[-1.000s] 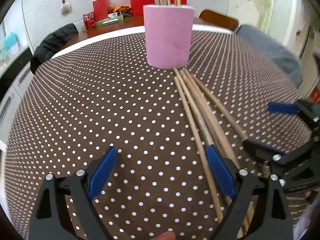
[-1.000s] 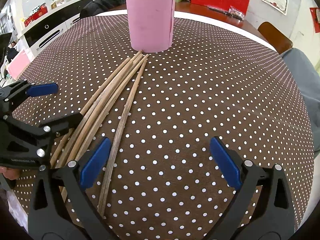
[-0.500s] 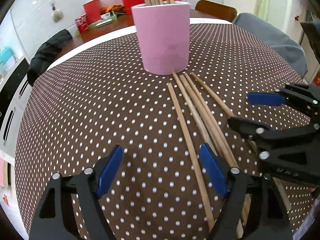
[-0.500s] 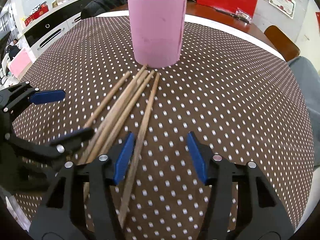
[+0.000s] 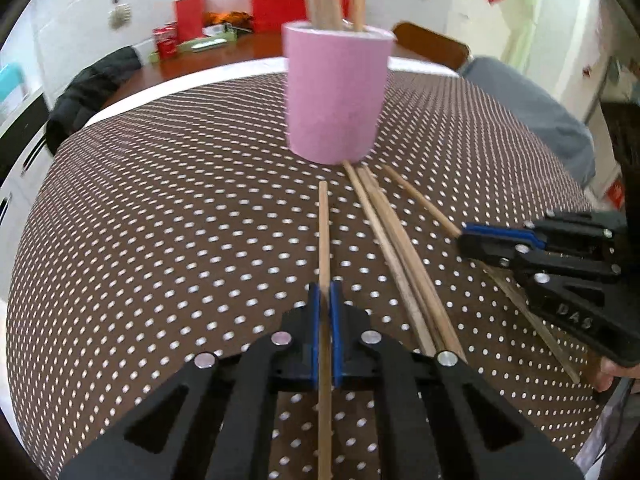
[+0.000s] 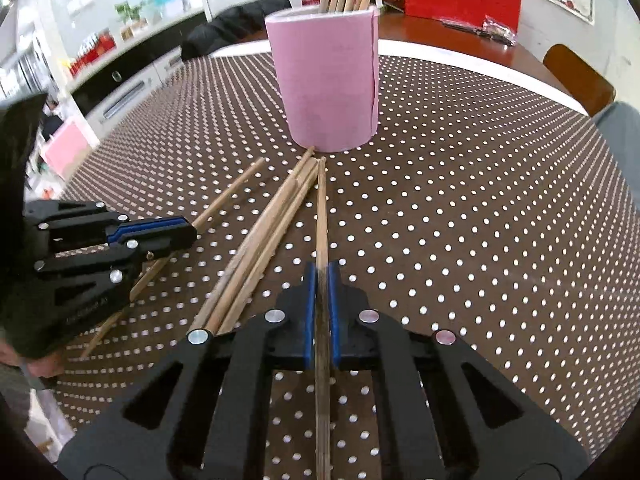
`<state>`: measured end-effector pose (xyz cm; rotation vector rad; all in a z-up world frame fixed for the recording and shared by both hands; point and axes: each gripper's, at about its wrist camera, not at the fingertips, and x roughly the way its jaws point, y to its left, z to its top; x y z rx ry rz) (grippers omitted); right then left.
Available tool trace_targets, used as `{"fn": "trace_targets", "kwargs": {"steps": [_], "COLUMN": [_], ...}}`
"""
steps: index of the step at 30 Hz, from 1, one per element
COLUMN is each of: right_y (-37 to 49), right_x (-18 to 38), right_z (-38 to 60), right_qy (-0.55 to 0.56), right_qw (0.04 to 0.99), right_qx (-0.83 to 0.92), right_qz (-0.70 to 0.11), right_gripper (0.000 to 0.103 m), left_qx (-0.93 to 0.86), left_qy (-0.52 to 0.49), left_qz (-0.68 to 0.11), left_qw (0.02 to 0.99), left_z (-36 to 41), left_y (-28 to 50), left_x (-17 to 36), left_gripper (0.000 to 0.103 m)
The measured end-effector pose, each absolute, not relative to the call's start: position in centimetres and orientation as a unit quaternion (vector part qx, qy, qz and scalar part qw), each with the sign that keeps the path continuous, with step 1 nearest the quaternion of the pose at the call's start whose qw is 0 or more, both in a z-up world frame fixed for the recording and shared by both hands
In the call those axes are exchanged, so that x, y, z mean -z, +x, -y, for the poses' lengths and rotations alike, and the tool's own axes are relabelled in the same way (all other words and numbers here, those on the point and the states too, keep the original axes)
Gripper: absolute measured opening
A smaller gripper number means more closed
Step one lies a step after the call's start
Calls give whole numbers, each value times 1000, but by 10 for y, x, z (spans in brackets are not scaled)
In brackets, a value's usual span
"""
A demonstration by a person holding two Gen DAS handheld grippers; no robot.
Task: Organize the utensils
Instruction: 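Close the left tool on a chopstick while the right tool grasps another chopstick, then lift the left tool's chopstick over the pink cup while the right tool raises its chopstick there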
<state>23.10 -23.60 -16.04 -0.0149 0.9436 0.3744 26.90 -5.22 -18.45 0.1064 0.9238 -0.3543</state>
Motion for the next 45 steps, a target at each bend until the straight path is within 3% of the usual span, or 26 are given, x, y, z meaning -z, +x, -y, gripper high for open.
{"fn": "trace_targets", "kwargs": {"steps": [12, 23, 24, 26, 27, 28, 30, 32, 34, 35, 45], "right_y": [211, 215, 213, 210, 207, 203, 198, 192, 193, 193, 193], "right_x": [133, 160, 160, 158, 158, 158, 163, 165, 163, 162, 134], "right_z": [252, 221, 219, 215, 216, 213, 208, 206, 207, 208, 238], "right_qy": [59, -39, -48, -65, -67, -74, -87, -94, -94, -94, 10], "right_qw": [889, 858, 857, 856, 855, 853, 847, 851, 856, 857, 883], "right_qx": [-218, -184, -175, -160, -159, -160, -164, -167, -156, -153, -215], "right_qz": [-398, -479, -482, -487, -489, -491, -498, -488, -484, -482, -416], "right_gripper": [6, 8, 13, 36, 60, 62, 61, 50, 13, 8, 6], "left_qx": [157, 168, 168, 167, 166, 166, 165, 164, 164, 163, 158], "left_qy": [-4, 9, 8, 6, 5, 5, 4, 2, 1, 1, -23], "left_qz": [-372, -386, -387, -388, -389, -389, -390, -391, -391, -390, -364], "left_qw": [915, 907, 907, 906, 906, 906, 906, 906, 906, 906, 918], "left_z": [24, 39, 37, 37, 37, 36, 34, 32, 30, 30, 22], "left_y": [239, 237, 236, 236, 234, 235, 234, 235, 232, 232, 233], "left_x": [149, 161, 163, 163, 164, 164, 165, 166, 166, 165, 149], "left_gripper": [5, 5, 5, 5, 5, 5, 5, 5, 5, 5, 5]}}
